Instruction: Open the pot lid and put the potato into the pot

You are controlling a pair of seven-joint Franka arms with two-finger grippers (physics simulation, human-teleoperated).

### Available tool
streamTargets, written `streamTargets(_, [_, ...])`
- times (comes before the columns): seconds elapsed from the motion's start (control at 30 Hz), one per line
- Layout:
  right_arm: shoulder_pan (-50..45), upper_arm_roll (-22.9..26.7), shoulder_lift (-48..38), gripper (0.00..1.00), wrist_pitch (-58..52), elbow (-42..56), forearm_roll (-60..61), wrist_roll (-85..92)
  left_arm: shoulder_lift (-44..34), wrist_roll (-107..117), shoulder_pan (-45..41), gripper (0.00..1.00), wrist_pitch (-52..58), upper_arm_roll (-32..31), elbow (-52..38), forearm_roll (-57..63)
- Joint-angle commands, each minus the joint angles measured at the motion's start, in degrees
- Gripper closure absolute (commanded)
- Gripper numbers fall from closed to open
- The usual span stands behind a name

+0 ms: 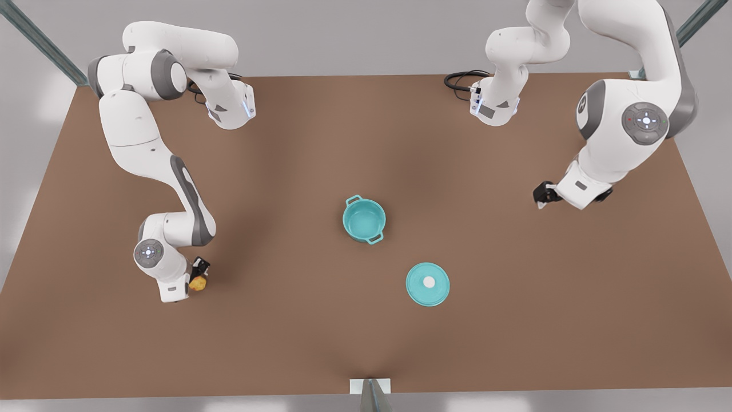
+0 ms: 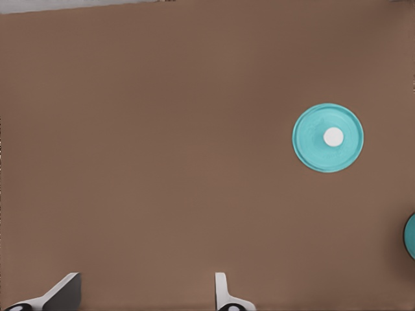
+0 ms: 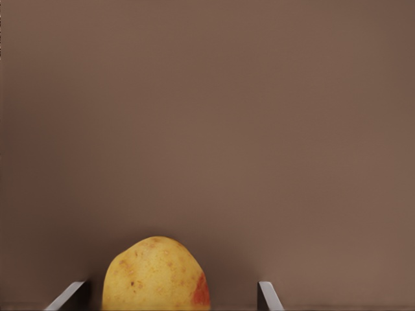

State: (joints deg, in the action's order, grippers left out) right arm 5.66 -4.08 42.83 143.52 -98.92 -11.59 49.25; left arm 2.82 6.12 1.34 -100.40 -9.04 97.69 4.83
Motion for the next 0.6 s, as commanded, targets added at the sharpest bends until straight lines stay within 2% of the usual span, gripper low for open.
streamTargets(0.0, [0.14, -0.05, -0.12, 0.02, -0.08, -0.40, 0.07, 2.35, -0.45, -9.28, 1.03, 0.00, 0.65, -0.02, -0.13, 0.00])
streamTargets(0.07, [0.14, -0.05, -0.29, 0.04, -0.17, -0.84, 0.07, 2.35, -0.45, -9.28, 1.03, 0.00, 0.65, 0.07, -0.13, 0.00])
streamTargets(0.13, [0.14, -0.40, -0.56, 0.10, -0.52, -0.93, 0.16, 2.35, -0.36, -9.28, 1.03, 0.00, 0.65, 0.07, -0.13, 0.00])
streamTargets(0.33, [0.06, -1.98, -1.35, 0.09, -1.05, -1.63, 0.86, 2.08, -0.45, -9.19, 1.03, 0.00, 0.91, 0.07, -0.13, 0.00])
streamTargets(0.57, [-0.21, -2.42, -1.17, 0.31, -1.05, -1.63, 0.86, 2.17, -0.71, -8.93, 0.95, 0.00, 1.08, -0.02, -0.13, 0.00])
